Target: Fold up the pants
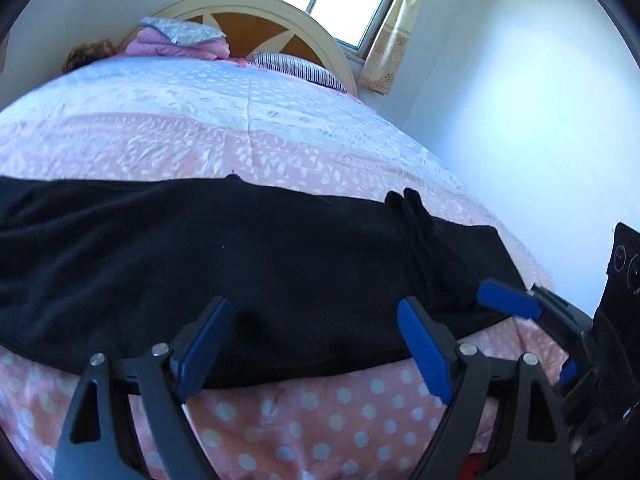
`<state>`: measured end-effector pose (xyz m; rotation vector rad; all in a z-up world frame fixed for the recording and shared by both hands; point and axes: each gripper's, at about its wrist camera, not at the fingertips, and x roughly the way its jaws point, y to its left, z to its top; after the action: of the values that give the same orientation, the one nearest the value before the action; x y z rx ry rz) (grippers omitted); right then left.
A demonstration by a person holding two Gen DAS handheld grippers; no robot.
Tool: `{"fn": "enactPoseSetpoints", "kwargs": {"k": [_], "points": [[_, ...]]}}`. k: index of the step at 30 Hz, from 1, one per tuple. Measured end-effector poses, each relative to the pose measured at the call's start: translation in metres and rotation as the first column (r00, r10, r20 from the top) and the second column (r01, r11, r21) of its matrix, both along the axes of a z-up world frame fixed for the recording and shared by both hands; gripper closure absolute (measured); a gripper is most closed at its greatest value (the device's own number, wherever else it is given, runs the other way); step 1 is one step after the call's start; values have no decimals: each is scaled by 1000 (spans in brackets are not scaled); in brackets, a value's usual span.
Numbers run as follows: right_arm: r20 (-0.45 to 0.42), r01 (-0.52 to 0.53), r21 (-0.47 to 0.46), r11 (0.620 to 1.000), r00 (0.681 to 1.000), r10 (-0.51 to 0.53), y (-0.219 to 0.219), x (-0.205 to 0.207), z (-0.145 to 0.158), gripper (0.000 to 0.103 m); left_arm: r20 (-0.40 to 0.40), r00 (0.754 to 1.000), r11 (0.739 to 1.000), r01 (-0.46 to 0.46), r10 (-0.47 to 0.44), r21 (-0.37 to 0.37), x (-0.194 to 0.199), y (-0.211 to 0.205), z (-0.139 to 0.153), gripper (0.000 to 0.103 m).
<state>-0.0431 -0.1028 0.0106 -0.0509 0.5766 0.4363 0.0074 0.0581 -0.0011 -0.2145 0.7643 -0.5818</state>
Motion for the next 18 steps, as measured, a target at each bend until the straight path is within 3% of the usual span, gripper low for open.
{"fn": "enactPoseSetpoints", "kwargs": {"k": [2, 4, 6, 7, 8, 9, 10, 13, 18], "points": [[23, 41, 92, 995, 999, -43, -22, 0, 11, 20, 18, 1000, 999, -9, 9, 33, 0, -2, 1, 15], [-24, 106, 270, 957, 994, -103, -62, 9, 18, 20, 50, 999, 998, -18, 14, 68, -2, -6, 4, 15], [-82, 216, 371, 903, 976, -199, -96, 21, 16, 24, 62, 998, 997, -13, 8, 80, -4, -6, 4, 15], [-93, 251, 386, 888, 968, -233, -106, 25, 14, 46, 64, 998, 996, -10, 5, 84, -5, -7, 4, 15], [-110, 285, 383, 879, 958, -263, -112, 31, 11, 78, 61, 998, 996, -9, 4, 86, -4, -9, 3, 15], [-148, 331, 356, 874, 943, -297, -115, 43, 6, 89, 54, 999, 996, -7, 3, 87, -4, -10, 1, 15], [-167, 349, 342, 872, 936, -309, -114, 51, 2, 93, 47, 999, 996, -4, 0, 87, -3, -11, 0, 15], [-173, 333, 318, 888, 941, -291, -96, 77, -6, 93, 39, 999, 996, 12, -15, 85, -7, -15, 0, 15], [-203, 247, 135, 960, 955, -217, -45, 124, -32, 90, 64, 997, 992, 22, -30, 121, -12, -19, 3, 15]]}}
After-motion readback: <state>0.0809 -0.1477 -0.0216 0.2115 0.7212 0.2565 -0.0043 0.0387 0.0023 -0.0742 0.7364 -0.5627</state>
